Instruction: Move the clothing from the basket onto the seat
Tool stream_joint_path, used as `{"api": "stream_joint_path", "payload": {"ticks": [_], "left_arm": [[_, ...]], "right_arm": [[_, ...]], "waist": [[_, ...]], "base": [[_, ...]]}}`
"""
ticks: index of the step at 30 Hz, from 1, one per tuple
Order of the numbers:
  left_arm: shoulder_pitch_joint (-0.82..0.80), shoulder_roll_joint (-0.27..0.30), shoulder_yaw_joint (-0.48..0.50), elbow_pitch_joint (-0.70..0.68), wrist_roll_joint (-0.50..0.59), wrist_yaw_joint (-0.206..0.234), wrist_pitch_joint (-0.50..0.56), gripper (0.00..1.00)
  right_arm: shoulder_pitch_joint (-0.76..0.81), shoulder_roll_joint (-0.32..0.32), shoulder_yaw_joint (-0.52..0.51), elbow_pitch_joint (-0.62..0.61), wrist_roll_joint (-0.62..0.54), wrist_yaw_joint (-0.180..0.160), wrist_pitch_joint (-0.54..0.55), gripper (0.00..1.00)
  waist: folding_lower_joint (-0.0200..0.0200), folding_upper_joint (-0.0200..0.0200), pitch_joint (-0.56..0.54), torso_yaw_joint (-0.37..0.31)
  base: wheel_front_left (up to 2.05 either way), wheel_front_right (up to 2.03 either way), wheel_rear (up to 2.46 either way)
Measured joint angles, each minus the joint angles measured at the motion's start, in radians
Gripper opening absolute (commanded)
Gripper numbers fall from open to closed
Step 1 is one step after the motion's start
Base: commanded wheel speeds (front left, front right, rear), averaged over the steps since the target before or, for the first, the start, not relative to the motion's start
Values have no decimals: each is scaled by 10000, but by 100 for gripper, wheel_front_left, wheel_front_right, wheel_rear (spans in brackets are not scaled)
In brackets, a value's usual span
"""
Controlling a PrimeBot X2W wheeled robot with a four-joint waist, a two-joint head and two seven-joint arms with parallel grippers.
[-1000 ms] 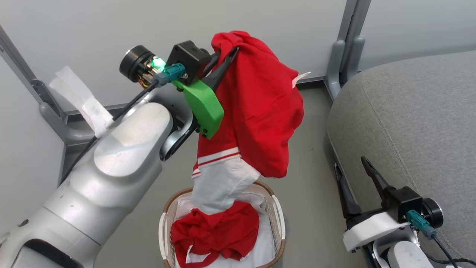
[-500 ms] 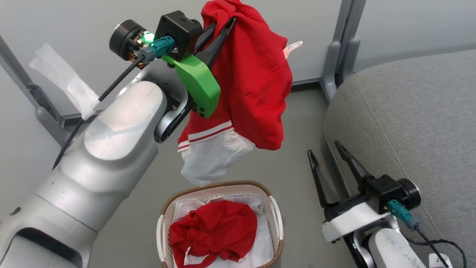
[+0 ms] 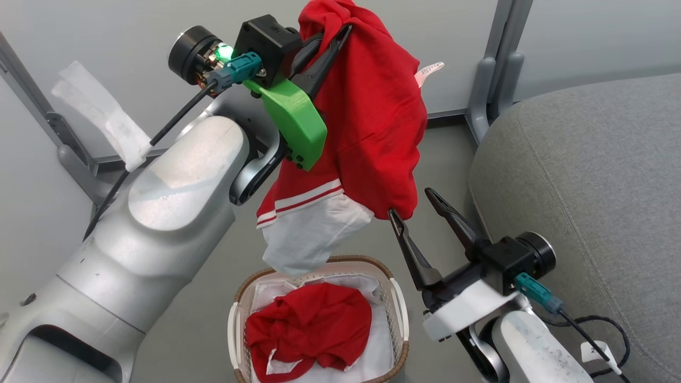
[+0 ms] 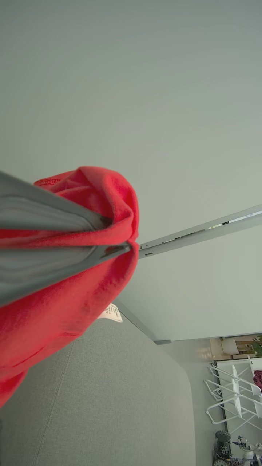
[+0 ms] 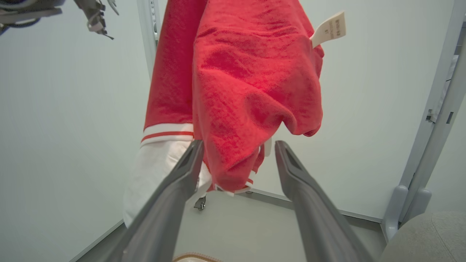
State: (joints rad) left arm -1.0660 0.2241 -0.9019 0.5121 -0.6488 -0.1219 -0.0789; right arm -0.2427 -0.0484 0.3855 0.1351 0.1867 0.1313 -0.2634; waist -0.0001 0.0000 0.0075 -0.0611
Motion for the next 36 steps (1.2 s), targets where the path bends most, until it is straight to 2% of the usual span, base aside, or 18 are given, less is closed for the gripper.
{"api": "stream_joint_path", "payload": {"ticks": [5, 14, 15, 17, 18, 29, 30, 31, 32, 36], "left_arm": [[1, 17, -25, -203, -59, 35, 2, 0], [55, 23, -105, -326, -165, 79, 52, 0], [61, 25, -113, -336, -169, 79, 61, 0], [99, 27, -132, -359, -190, 82, 61, 0], [128, 29, -140, -366, -196, 86, 61, 0], [635, 276, -77, -297, -405, 257, -121, 0], [707, 286, -58, -278, -408, 293, -196, 31], [782, 288, -29, -270, -443, 357, -313, 84], [873, 284, 0, -261, -481, 385, -397, 100], [1317, 282, 12, -169, -629, 443, -671, 100]], "right_arm": [[-824, 0, 265, 874, -134, 0, 2, 100], [-2208, 0, 508, 1709, 8, 0, 0, 100], [-2312, -2, 568, 1812, 25, 0, 2, 70], [-2440, 2, 640, 1987, 67, 0, 2, 18], [-2500, 0, 662, 2061, 79, 0, 0, 0], [-2840, 0, 640, 2512, -391, 0, 2, 0], [-2874, 0, 585, 2529, -435, 0, 2, 0], [-2919, -2, 523, 2541, -502, 0, 2, 0], [-2969, 0, 443, 2552, -558, 0, 2, 0], [-3075, 0, 75, 2558, -779, 0, 2, 0]], "waist": [[0, 0, 71, 81], [0, 0, 185, 251], [0, 0, 192, 270], [0, 0, 197, 302], [0, 0, 197, 315], [1, 0, 110, 278], [0, 0, 102, 261], [1, 0, 96, 242], [0, 0, 88, 222], [1, 0, 67, 141]], "base": [[0, 0, 0], [0, 0, 0], [0, 0, 0], [0, 0, 0], [0, 0, 0], [0, 0, 0], [0, 0, 0], [0, 0, 0], [0, 0, 0], [0, 0, 0]]}}
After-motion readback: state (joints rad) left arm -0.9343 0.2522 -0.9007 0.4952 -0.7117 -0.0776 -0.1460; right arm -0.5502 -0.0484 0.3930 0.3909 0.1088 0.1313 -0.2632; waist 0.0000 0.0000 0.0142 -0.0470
